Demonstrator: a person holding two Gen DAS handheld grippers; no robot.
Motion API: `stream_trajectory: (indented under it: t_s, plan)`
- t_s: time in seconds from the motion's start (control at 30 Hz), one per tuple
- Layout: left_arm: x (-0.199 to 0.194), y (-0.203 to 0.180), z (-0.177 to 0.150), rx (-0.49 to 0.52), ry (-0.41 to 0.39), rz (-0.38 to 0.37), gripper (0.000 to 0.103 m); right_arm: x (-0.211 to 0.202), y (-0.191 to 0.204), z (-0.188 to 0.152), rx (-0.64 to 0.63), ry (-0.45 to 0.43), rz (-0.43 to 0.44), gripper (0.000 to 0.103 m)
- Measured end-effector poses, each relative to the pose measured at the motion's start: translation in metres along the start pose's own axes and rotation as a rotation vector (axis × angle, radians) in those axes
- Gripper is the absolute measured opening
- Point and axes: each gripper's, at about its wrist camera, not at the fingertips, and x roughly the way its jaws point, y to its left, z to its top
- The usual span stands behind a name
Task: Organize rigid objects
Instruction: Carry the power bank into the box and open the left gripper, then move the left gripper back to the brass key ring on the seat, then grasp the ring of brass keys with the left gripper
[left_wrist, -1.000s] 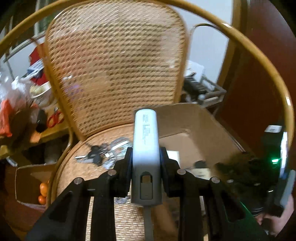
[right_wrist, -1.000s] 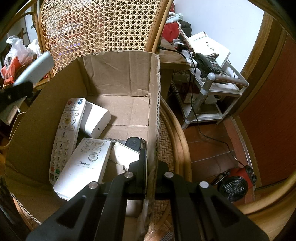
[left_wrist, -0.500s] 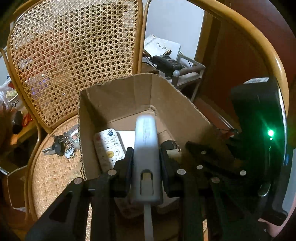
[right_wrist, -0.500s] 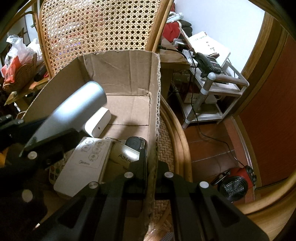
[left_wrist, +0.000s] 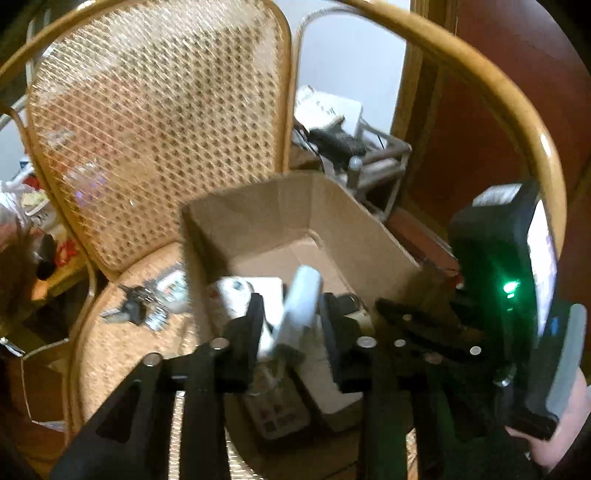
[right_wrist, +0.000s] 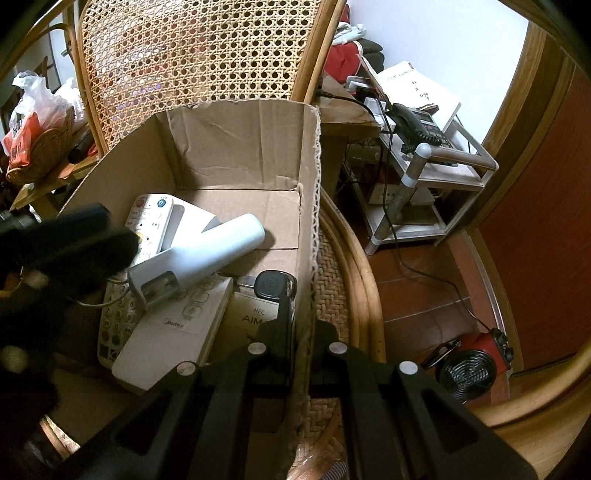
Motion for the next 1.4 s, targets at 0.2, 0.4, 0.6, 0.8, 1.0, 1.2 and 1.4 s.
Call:
stream_trajectory:
  t_s: [0.2,0.4,0.6,0.8,1.0,1.2,1.4]
  plan:
    - [-0.027,0.035,0.000,-0.012,-0.050,0.092,0.061,0.000,0.000,0.000,0.001,0.000,0.000,0.007]
    - [-0.034,0.078,-0.023,-0.072,-0.022,0.133,0.064,0.000,0.000,0.000,0.001,0.000,0.000,0.007]
    - [-0.019,0.103,-0.061,-0.120,0.048,0.130,0.064,0.000,-0.001,0.000,0.000,0.000,0.000,0.007]
    - [0.010,0.105,-0.089,-0.111,0.124,0.133,0.064,0.000,-0.001,0.001,0.000,0.000,0.000,0.007]
    - [0.037,0.103,-0.093,-0.111,0.155,0.096,0.064,0.000,-0.001,0.001,0.000,0.000,0.001,0.007]
    - [0.058,0.107,-0.092,-0.129,0.186,0.076,0.063,0.000,-0.001,0.001,0.000,0.001,0.000,0.007]
    - [0.066,0.111,-0.089,-0.117,0.180,0.091,0.064,0.000,-0.001,0.001,0.000,0.001,0.001,0.007]
